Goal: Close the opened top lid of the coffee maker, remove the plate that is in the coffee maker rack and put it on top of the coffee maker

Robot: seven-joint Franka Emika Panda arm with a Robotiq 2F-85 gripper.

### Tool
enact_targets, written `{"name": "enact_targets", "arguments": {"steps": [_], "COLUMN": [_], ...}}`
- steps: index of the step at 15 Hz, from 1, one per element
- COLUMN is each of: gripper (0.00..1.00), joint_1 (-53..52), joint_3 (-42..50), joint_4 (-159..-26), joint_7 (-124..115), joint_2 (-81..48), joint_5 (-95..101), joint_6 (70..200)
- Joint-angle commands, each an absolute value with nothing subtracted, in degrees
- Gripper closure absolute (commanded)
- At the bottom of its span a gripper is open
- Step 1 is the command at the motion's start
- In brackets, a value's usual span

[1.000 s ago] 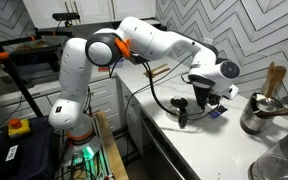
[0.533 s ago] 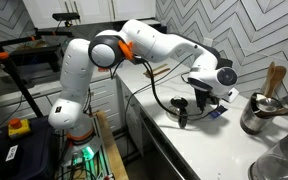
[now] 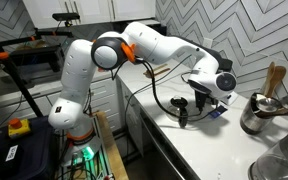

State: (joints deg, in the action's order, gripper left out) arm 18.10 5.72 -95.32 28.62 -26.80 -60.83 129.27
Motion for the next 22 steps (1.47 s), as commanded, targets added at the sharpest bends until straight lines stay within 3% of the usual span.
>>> {"name": "enact_targets", "arguments": {"steps": [1,3,22], "gripper": [0.88,1.0,1.0], "joint_1": [19.09,19.08,17.39], "joint_3": [4.89,4.96,8.31], "joint_4": [-93.72,-93.45,-97.04], "joint_7": [29.81,29.77,17.65], "joint_2": [-28.58,-28.92,-23.4], "joint_5": [-63.76,-64.26,-54.71], "joint_6": [128.8,128.67,127.59]}}
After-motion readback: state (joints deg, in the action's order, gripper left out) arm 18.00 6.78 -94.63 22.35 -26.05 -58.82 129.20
